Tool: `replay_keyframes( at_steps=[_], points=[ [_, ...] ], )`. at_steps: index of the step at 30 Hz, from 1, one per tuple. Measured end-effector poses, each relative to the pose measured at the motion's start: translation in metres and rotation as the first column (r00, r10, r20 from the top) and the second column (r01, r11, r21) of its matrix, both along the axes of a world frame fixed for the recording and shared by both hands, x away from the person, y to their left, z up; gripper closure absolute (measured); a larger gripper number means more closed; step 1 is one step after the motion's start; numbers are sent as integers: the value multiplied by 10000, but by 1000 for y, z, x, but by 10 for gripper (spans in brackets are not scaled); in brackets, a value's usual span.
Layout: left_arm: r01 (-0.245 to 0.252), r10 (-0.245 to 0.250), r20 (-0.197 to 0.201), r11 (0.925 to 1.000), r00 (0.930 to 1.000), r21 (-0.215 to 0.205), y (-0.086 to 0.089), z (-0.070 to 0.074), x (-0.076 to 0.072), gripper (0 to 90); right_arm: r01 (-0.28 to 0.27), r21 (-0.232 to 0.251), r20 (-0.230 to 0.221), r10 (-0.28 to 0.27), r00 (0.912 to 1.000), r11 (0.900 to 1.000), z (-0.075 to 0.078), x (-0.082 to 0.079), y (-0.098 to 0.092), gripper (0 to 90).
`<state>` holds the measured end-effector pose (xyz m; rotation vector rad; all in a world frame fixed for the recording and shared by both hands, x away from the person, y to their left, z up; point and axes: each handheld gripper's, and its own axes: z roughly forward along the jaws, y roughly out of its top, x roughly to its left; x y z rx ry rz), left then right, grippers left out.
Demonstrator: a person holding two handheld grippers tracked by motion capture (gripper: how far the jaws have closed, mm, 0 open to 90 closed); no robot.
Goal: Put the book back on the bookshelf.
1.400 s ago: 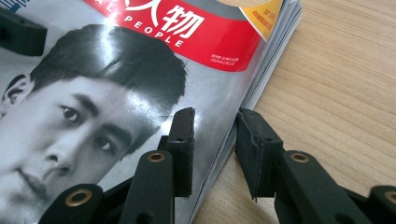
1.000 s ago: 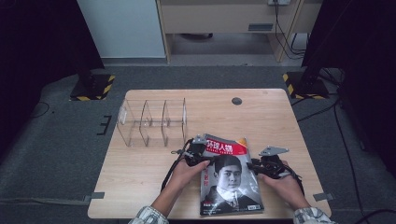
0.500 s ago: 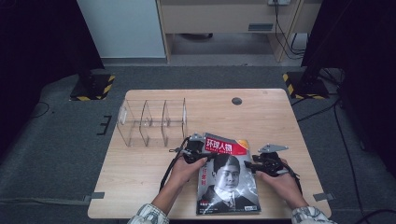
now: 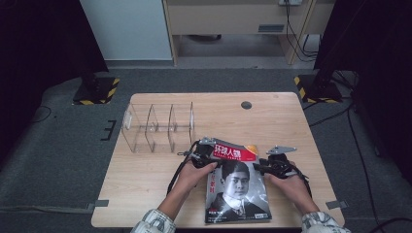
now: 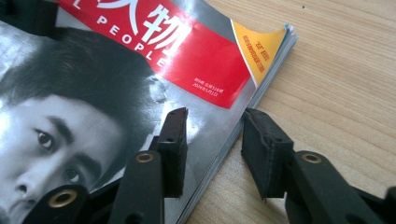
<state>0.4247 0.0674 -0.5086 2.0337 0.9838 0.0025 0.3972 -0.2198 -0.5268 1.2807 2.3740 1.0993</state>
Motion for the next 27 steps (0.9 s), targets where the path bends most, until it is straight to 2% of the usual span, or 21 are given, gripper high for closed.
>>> replay_keyframes(
  at_steps=[3,6,9,19,25,27],
  points=[
    [84,-84,-23,9999,10000,68,-2,0,3,611,-84,-27,173,84,9998,10000,0,0,0,630],
    [194,-194,-142,9998,9997,-3,-4,2,6,605,-155,7,153,155,9998,9999,-1,0,0,633],
    [380,-379,-105,9992,9992,137,-7,5,8,605,-203,97,83,202,9998,9997,-2,1,0,634],
    [512,-506,-203,9983,9985,290,-12,9,11,604,-484,134,187,482,9987,9987,-1,1,5,643],
    [588,-574,-358,9975,9977,384,-13,10,12,621,-589,141,275,585,9979,9982,-2,0,6,645],
    [604,-589,-357,9972,9976,432,-13,11,12,650,-585,127,296,581,9979,9982,-1,0,6,645]
  ],
)
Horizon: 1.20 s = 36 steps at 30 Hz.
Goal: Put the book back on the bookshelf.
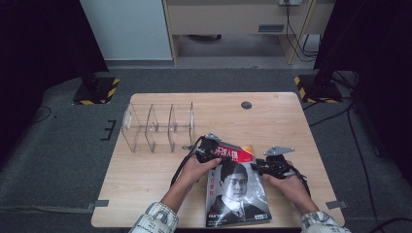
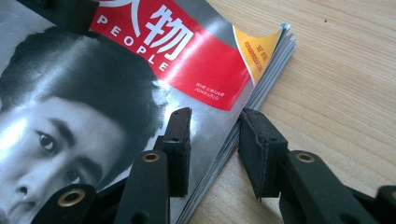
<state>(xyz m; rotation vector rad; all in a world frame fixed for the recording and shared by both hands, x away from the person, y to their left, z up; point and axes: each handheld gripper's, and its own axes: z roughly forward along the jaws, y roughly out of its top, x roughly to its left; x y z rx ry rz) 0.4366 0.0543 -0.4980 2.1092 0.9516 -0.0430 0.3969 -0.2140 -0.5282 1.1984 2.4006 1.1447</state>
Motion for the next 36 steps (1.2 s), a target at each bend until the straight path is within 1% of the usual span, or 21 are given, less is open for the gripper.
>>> replay_keyframes(
  at_steps=[5,7,13,15,17,19,22,24,25,27,30,32,33,36],
  points=[
    [-135,135,62,9999,9999,84,-1,2,-2,747,-34,-42,44,34,10000,10000,-1,0,0,645],
    [-117,117,36,9999,9999,112,-1,2,-2,773,-6,-31,42,7,10000,10000,-1,0,0,644],
    [-223,223,-23,9997,9997,104,-1,3,-3,792,-2,-50,6,2,10000,10000,-1,0,0,643],
    [-438,440,-105,9989,9990,182,-2,3,-3,797,9,-50,49,-9,10000,10000,-1,0,1,641],
    [-457,459,-58,9988,9989,187,-2,3,-4,800,5,-51,52,-5,10000,10000,-2,0,1,634],
    [-383,383,-21,9992,9993,141,-1,4,-4,802,43,-28,28,-43,10000,10000,-2,-1,1,615],
    [-433,433,15,9991,9991,-13,0,5,-5,810,65,-54,20,-65,10000,10000,-1,-1,0,568],
    [-448,448,30,9990,9990,-79,1,6,-6,816,94,-90,52,-94,9999,9999,0,-1,-2,551],
    [-427,427,49,9990,9991,-120,1,6,-6,818,152,-51,86,-152,9998,9999,1,-1,-3,543],
    [-450,451,97,9988,9989,-172,1,8,-7,821,434,232,151,-438,9989,9988,5,-2,-9,535],
    [-425,429,176,9988,9989,-247,2,12,-9,829,706,493,324,-722,9969,9963,10,-2,-17,525],
    [-425,430,204,9987,9989,-272,2,13,-10,832,997,644,362,-1022,9941,9929,12,-3,-23,519],
    [-475,483,220,9982,9986,-367,2,14,-10,834,1112,683,376,-1139,9928,9914,13,-3,-27,518],
    [-441,456,272,9977,9986,-518,3,18,-12,842,1590,771,401,-1624,9859,9843,14,-2,-35,515]
  ],
)
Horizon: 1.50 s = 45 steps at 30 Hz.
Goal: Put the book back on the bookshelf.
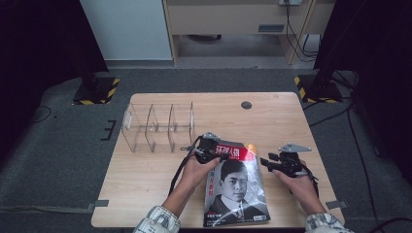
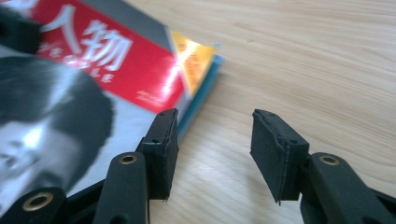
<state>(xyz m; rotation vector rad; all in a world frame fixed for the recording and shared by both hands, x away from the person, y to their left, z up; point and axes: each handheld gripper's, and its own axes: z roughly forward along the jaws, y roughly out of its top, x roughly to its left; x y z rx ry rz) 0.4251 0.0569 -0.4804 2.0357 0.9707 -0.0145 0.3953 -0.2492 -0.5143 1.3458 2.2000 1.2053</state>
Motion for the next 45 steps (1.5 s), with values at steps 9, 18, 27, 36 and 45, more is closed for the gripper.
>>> replay_keyframes(
  at_steps=[9,18,27,36,45],
  points=[
    [-38,39,31,9992,10000,-389,3,8,-2,855,974,-339,-119,-979,9951,9947,-3,3,-12,496],
    [-92,99,79,9970,9999,-769,8,18,-1,863,1006,-447,-116,-1012,9948,9939,-4,3,-12,496],
    [-177,217,306,9920,9993,-1247,13,31,-6,865,1163,-527,-126,-1171,9930,9918,-4,3,-13,495],
    [-221,310,587,9890,9978,-1461,17,43,-8,865,1231,-735,-100,-1241,9922,9897,-6,3,-14,478],
    [-413,556,713,9811,9959,-1890,27,53,-8,865,1300,-827,-111,-1314,9913,9881,-6,3,-15,476]
  ],
)
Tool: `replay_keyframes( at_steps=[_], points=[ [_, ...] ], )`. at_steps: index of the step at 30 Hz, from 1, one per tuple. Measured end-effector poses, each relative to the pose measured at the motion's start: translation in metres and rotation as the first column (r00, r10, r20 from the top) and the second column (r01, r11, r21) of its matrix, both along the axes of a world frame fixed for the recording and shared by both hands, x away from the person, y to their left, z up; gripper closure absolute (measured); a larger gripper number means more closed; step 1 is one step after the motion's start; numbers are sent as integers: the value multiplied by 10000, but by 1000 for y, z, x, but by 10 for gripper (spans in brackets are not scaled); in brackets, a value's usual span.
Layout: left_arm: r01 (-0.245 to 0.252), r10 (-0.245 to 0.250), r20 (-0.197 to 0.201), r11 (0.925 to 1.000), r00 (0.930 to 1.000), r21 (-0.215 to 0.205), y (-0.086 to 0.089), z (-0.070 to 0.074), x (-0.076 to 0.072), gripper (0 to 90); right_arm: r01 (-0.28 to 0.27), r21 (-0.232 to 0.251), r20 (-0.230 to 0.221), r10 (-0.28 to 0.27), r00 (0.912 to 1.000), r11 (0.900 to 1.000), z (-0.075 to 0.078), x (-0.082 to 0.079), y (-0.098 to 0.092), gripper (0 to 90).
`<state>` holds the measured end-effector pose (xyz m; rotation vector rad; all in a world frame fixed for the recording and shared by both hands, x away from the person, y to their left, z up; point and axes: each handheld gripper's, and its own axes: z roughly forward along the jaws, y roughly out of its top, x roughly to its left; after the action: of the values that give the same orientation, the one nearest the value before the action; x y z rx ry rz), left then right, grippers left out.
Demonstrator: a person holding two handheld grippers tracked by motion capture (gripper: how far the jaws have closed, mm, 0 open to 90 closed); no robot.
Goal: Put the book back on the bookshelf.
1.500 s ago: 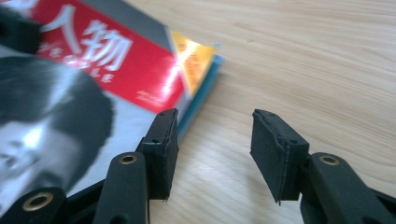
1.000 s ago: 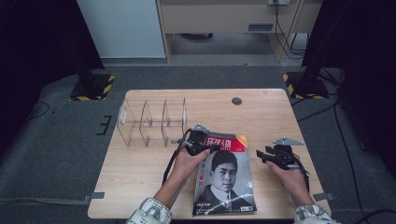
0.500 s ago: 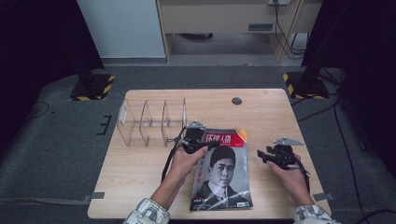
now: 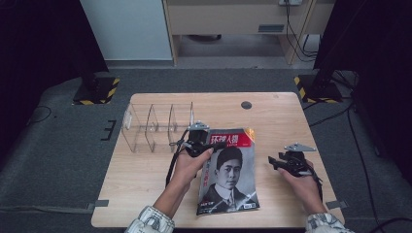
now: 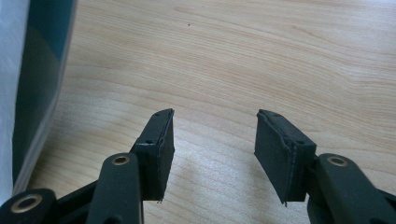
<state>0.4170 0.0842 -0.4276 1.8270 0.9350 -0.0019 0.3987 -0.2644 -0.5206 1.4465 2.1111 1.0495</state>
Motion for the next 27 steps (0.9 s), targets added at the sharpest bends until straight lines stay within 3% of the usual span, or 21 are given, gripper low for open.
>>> replay_keyframes(
  at_steps=[27],
  points=[
    [-606,648,593,9957,9961,-697,29,28,-4,866,251,-269,69,-249,9997,9993,-1,0,-3,445]
  ],
)
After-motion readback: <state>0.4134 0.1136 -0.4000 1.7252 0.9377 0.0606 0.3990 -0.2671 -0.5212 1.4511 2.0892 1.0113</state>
